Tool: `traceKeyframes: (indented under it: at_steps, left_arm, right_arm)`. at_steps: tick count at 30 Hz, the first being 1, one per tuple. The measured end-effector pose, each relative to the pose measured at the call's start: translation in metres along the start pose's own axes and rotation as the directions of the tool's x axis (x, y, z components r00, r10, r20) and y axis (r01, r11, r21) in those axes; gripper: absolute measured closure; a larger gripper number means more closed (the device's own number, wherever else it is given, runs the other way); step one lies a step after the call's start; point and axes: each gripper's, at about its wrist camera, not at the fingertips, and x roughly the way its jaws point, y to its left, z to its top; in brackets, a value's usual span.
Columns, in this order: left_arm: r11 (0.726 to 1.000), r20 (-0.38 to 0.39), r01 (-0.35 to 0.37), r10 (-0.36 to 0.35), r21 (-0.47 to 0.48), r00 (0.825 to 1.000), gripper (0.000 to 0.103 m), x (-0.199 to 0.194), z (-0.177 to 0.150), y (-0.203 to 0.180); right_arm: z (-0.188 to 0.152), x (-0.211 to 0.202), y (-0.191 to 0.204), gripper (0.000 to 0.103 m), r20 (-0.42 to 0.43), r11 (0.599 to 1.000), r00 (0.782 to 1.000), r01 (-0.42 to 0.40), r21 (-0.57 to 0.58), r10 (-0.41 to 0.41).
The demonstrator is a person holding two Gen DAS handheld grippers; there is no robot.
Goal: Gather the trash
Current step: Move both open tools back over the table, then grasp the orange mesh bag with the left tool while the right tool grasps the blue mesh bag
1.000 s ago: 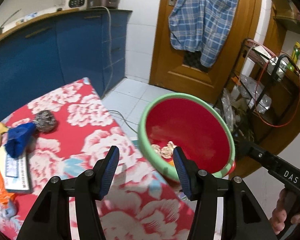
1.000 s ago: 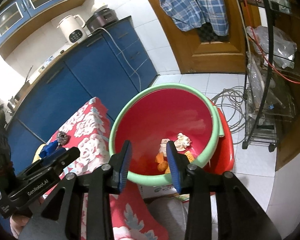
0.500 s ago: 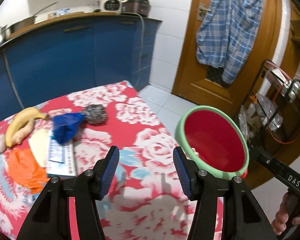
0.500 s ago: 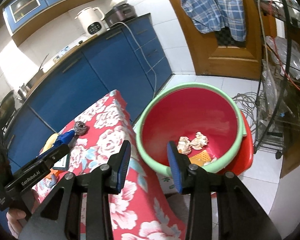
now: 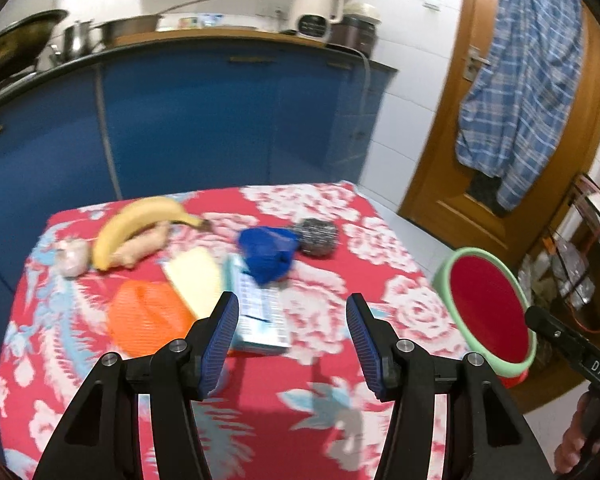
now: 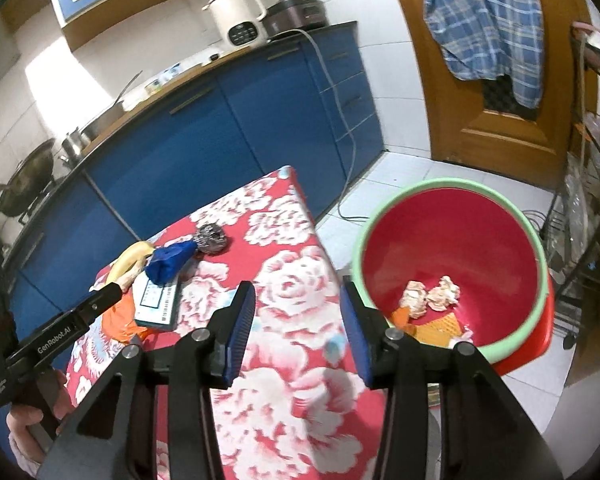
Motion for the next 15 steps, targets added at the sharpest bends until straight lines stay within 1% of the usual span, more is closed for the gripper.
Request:
traceKeyframes:
  at_steps: [4, 6, 8, 11, 15]
  left_arm:
    - [0.999, 0.011, -0.037, 0.037, -0.029, 0.999, 0.045, -0.003, -0.001, 0.024]
    - [0.997, 0.010, -0.053, 0.053, -0.047, 0.999, 0.045, -0.002, -0.001, 0.038]
    - [0.995, 0.007, -0.079, 0.079, -0.061, 0.997, 0.044, 0.000, -0.001, 0.050]
    - [0.991, -0.004, -0.101, 0.101, -0.082, 0.995, 0.044, 0.005, -0.002, 0.065]
    - [0.984, -0.029, -0.126, 0.123, -0.126, 0.992, 0.044, 0.014, -0.005, 0.084]
  right_arm:
    - [0.003, 0.010, 0.018, 0.056, -0.013, 0.999, 1.000, -0.019, -0.026, 0.018]
    - [0.004, 0.015, 0.027, 0.051, -0.019, 0.999, 0.999, -0.030, -0.035, 0.029]
    - [0.006, 0.022, 0.037, 0.050, -0.023, 0.999, 0.999, -0.033, -0.043, 0.032]
    - [0.007, 0.033, 0.053, 0.050, -0.037, 0.997, 0.998, -0.050, -0.052, 0.048]
    - [0.007, 0.050, 0.075, 0.047, -0.067, 0.994, 0.995, -0.072, -0.081, 0.067]
